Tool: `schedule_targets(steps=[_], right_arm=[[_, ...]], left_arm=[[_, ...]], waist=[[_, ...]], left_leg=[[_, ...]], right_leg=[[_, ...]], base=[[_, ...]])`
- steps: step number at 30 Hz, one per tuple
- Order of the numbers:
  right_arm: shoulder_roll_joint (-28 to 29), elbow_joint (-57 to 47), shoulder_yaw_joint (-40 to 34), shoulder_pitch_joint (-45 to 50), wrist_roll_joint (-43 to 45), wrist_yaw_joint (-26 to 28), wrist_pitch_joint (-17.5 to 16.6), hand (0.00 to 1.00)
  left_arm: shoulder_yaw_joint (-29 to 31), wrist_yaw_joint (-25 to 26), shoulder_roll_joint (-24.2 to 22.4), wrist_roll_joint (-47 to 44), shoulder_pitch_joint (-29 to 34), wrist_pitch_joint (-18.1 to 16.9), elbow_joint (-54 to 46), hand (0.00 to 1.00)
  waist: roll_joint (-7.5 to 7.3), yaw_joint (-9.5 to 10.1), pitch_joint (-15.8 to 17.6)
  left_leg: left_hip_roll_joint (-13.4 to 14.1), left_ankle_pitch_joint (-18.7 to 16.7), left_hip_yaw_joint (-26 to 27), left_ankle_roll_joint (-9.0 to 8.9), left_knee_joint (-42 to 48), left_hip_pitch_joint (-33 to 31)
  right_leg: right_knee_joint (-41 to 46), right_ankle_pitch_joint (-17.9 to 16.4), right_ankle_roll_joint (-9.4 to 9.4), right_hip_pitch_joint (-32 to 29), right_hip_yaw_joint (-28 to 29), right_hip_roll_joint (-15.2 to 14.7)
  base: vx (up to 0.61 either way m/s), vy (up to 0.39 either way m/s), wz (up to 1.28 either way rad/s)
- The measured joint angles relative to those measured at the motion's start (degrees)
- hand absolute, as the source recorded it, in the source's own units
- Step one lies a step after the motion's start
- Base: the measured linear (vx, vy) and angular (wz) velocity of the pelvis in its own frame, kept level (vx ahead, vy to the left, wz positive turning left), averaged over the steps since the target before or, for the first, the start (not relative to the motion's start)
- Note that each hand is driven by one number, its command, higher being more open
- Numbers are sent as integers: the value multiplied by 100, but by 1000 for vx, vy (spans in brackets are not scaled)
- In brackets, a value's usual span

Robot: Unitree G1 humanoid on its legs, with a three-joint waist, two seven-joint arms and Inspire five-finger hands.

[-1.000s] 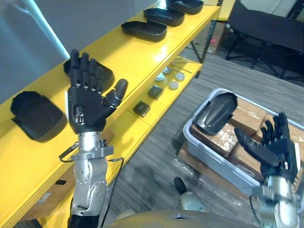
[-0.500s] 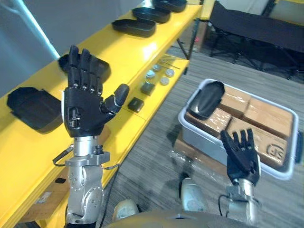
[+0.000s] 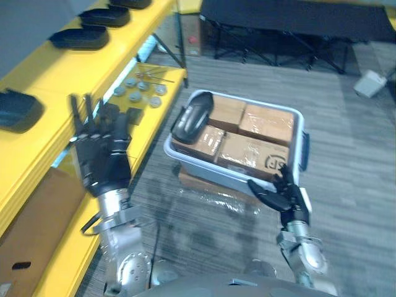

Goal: Walk over and take three plastic housings, then place them on the shelf

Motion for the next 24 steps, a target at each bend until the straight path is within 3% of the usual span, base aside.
schedule_targets(steps=[2, 6, 12, 16, 18, 20, 24], right_arm=[[6, -36, 10, 64, 0, 3, 0, 100], [18, 95, 204, -163, -190, -334, 15, 100], [-201, 1520, 308, -2292, -507, -982, 151, 100], [-749, 2447, 109, -4450, -488, -1277, 181, 100], [-1373, 3176, -85, -5860, -440, -1509, 199, 100], [-1850, 3779, -156, -6690, -363, -1704, 208, 100], [-2318, 4736, -45, -7497, 4, -1891, 302, 100]], left_arm=[[-108, -27, 95, 193, -4, 340, 92, 100], [-95, -537, 273, 102, 132, 849, 580, 100], [-554, -867, 677, 207, -54, 1003, 649, 100], [-642, -715, 744, 508, -568, 960, 651, 100], [-671, -533, 719, 699, -841, 928, 666, 100], [-802, -485, 698, 947, -875, 880, 776, 100], [-1118, -529, 862, 1033, -869, 870, 1325, 100]], waist=[[-46, -37, -50], [-89, 18, -49], [-38, 319, 8], [1, 458, 558], [202, 624, 1016], [339, 784, 1272], [341, 1020, 1436]], left_leg=[[-137, -6, -16, -10, -156, 85], [-471, 3, 24, -22, -245, 81], [-740, 13, -272, -40, -339, -237], [-847, 219, -656, 6, -199, -914], [-853, 348, -916, 20, -50, -1301], [-883, 452, -1068, 35, -41, -1486], [-910, 493, -1233, 50, -4, -1693]], right_leg=[[19, 66, 19, -147, 122, -57], [-239, 539, 110, -176, 28, -335], [-953, 1290, 81, -20, -454, -464], [-1290, 1502, 61, -171, -908, -471], [-1297, 1505, 66, -287, -1113, -455], [-1291, 1508, 66, -357, -1186, -450], [-1251, 1539, 54, -435, -1303, -456]], base=[[27, 25, -33], [-24, 142, -5], [-99, 122, 18], [-209, 44, 42], [-214, 5, 42], [-156, 8, 33], [-49, 8, 20]])
